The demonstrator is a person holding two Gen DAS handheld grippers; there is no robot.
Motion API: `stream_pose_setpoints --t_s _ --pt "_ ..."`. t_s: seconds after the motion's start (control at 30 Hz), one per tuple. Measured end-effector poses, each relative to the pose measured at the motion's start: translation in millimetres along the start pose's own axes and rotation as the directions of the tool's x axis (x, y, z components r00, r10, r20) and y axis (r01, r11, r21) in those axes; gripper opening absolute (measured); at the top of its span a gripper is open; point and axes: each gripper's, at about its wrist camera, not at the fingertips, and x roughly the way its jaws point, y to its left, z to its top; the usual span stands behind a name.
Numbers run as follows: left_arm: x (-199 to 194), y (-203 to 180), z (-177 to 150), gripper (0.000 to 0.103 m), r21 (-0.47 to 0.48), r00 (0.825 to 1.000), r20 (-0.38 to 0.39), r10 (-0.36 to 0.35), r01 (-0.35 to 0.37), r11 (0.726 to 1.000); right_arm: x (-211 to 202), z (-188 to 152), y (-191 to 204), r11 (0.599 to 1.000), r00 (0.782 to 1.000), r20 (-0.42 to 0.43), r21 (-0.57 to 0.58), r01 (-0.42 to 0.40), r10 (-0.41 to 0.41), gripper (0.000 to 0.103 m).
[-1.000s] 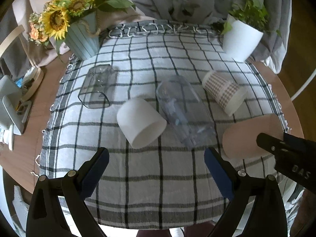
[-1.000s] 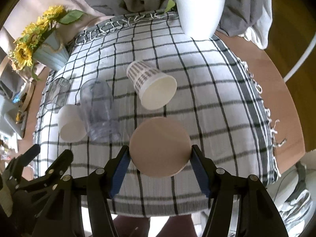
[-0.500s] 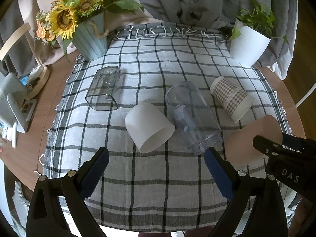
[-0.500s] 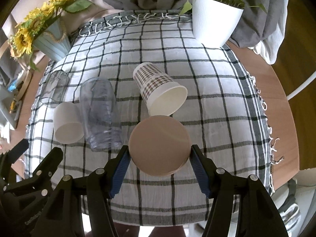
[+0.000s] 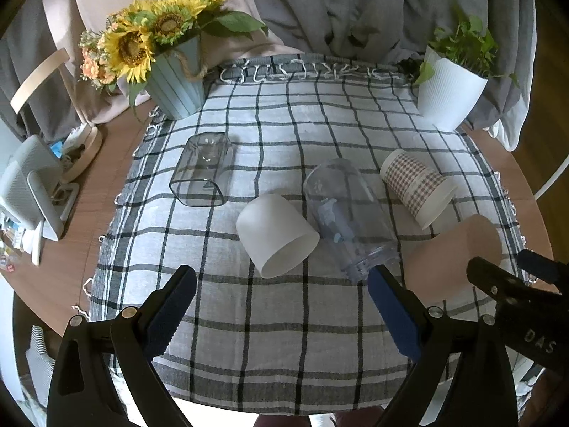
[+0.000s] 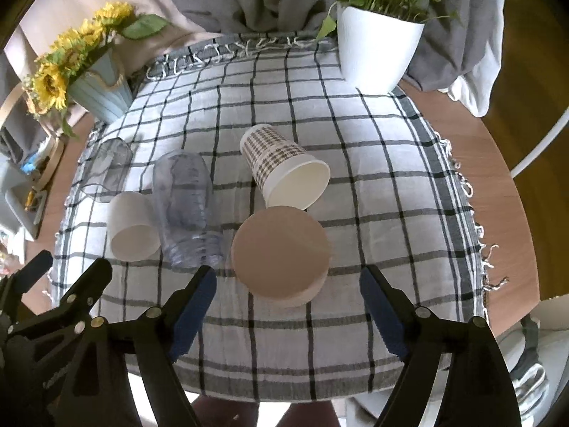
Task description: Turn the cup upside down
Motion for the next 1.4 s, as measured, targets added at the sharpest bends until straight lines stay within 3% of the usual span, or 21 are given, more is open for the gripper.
stream_pose_setpoints --t_s 0.2,0.6,1.1,1.4 --pt "-20 -1 -3 0.103 -0.011 0.999 0.045 0.008 -0.008 1.000 -29 -9 -7 1.000 0.998 0.069 0.018 -0.006 0.005 0.083" --pt "-61 -5 -24 0.103 -0.036 0.993 0.112 0.036 -0.032 0.999 -89 -32 -15 0.999 0.972 0.232 -0.001 -0.044 0.043 0.084" --pt "-96 -4 -48 0.103 -0.058 0.981 0.185 0.051 -0.041 0.997 -116 -63 -21 0.998 0.954 0.295 -0.004 -0.058 0.056 0.085" --pt "-99 -3 -50 0.103 -0.062 0.981 0.185 0.056 -0.045 0.997 -124 -70 -21 0.998 0.947 0.316 0.000 -0.067 0.063 0.087"
